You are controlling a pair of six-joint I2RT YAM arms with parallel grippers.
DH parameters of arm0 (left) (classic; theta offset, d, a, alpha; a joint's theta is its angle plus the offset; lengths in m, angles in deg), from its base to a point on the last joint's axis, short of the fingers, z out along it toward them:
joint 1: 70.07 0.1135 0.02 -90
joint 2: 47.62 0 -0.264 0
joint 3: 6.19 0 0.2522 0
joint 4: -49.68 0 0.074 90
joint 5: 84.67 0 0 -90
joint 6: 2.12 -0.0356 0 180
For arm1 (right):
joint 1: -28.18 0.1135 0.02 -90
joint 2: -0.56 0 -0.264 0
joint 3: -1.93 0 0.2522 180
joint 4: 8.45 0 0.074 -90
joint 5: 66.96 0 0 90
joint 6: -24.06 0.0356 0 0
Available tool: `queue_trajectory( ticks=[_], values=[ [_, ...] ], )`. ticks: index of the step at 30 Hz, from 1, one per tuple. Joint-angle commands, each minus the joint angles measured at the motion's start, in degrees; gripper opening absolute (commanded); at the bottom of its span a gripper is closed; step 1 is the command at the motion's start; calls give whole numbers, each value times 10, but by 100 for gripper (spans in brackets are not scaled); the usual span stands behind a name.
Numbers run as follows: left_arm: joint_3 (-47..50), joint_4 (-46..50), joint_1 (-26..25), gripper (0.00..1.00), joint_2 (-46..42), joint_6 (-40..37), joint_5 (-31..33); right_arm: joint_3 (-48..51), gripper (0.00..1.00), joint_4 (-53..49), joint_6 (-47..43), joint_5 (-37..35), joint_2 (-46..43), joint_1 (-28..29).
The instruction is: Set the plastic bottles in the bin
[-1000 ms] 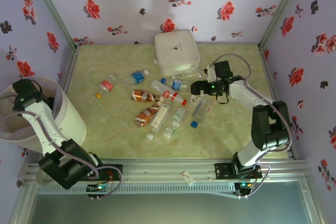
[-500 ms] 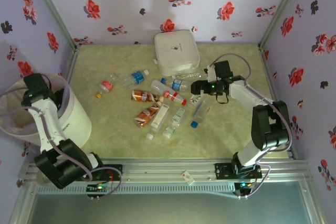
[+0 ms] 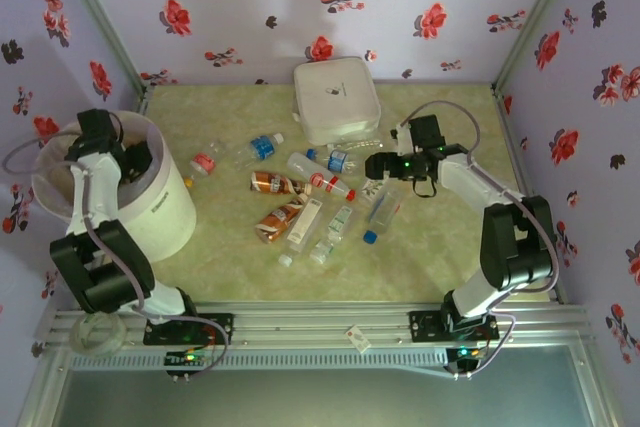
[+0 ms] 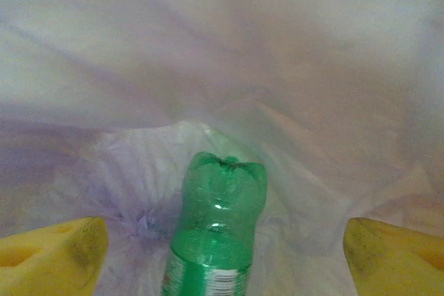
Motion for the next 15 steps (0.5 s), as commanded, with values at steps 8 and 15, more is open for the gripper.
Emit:
queue_trajectory(
  ticks=[8,15],
  values=[
    [-69,30,-32,100,-15,-19,47,-28,99,-132,46,-100,-50,-7],
    [-128,99,-32,100,-103,-52,89,13,92,-201,133,-161,-115,51]
  ],
)
